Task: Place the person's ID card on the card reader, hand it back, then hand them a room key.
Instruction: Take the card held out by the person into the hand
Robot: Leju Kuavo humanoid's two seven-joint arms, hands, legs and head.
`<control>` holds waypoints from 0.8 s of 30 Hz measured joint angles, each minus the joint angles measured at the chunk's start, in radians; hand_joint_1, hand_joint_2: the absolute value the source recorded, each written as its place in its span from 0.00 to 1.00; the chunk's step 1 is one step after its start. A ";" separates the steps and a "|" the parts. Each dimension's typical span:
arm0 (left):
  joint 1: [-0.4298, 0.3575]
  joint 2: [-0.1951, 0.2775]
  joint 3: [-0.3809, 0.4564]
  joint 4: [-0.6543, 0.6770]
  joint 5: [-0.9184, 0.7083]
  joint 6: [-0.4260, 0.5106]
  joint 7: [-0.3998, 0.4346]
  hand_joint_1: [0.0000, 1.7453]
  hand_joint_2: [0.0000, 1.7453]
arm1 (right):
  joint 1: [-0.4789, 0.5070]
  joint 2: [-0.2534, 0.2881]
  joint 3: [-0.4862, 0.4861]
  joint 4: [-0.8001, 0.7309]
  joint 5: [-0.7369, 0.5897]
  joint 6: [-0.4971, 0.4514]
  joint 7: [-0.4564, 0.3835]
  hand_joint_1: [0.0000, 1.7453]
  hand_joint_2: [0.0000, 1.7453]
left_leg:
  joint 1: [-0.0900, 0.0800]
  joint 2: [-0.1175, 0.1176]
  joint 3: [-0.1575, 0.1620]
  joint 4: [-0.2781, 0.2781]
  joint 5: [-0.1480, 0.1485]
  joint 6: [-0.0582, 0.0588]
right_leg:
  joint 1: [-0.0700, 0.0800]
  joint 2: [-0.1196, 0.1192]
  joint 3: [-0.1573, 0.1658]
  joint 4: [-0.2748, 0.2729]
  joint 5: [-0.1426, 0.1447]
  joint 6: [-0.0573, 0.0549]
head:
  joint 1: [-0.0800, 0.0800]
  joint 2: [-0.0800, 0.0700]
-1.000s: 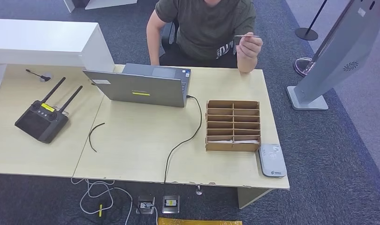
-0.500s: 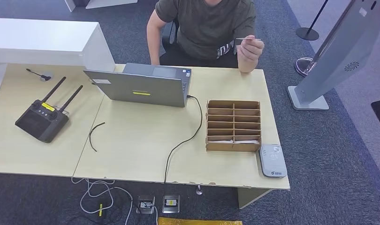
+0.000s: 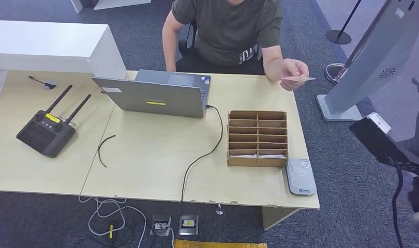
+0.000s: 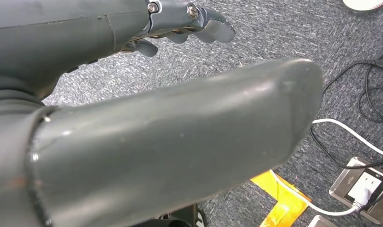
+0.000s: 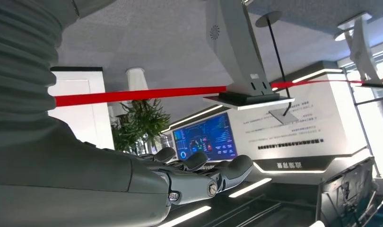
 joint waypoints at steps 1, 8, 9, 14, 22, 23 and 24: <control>0.000 0.000 0.000 0.000 0.000 0.000 0.000 0.00 0.00 | -0.004 0.001 0.010 0.001 -0.001 0.001 0.000 0.00 1.00 | 0.000 0.000 0.000 0.000 0.000 0.000 | 0.000 0.000 0.000 0.000 0.000 0.000 | 0.000 0.000; 0.000 0.003 -0.004 -0.001 0.001 -0.009 0.000 0.00 0.00 | -0.052 0.006 0.096 0.019 -0.016 0.001 0.002 0.00 1.00 | 0.000 0.000 0.000 0.000 0.000 0.000 | 0.000 0.000 0.000 0.000 0.000 0.000 | 0.000 0.000; 0.000 0.003 -0.006 -0.002 0.002 -0.010 0.001 0.00 0.00 | -0.060 0.008 0.110 0.024 -0.018 -0.003 0.002 0.00 1.00 | 0.000 0.000 0.000 0.000 0.000 0.000 | 0.000 0.000 0.000 0.000 0.000 0.000 | 0.000 0.000; 0.000 0.005 -0.014 -0.007 0.006 -0.012 0.010 0.00 0.00 | -0.095 0.017 0.180 0.051 -0.003 -0.003 -0.004 0.00 1.00 | 0.000 0.000 -0.001 0.000 0.000 0.000 | 0.000 0.000 0.000 0.000 0.000 0.000 | 0.000 0.000; 0.001 0.007 -0.031 -0.009 0.007 -0.012 0.013 0.00 0.00 | -0.121 0.041 0.243 0.084 0.010 0.002 -0.006 0.27 1.00 | 0.000 0.000 -0.001 0.000 0.000 0.000 | 0.000 0.000 -0.001 0.000 0.000 0.000 | 0.000 0.000; 0.001 0.007 -0.033 -0.009 0.007 -0.012 0.013 0.00 0.00 | -0.123 0.043 0.250 0.087 0.014 0.005 -0.006 0.52 1.00 | 0.000 -0.001 -0.001 0.000 0.000 0.000 | 0.000 0.000 -0.001 0.000 0.000 0.000 | 0.000 0.000; 0.001 0.007 -0.035 -0.009 0.007 -0.013 0.014 0.00 0.00 | -0.124 0.045 0.256 0.090 0.018 0.008 -0.006 0.77 1.00 | 0.000 -0.001 -0.001 0.000 0.000 0.000 | 0.000 0.000 -0.001 0.000 0.000 0.000 | 0.000 0.000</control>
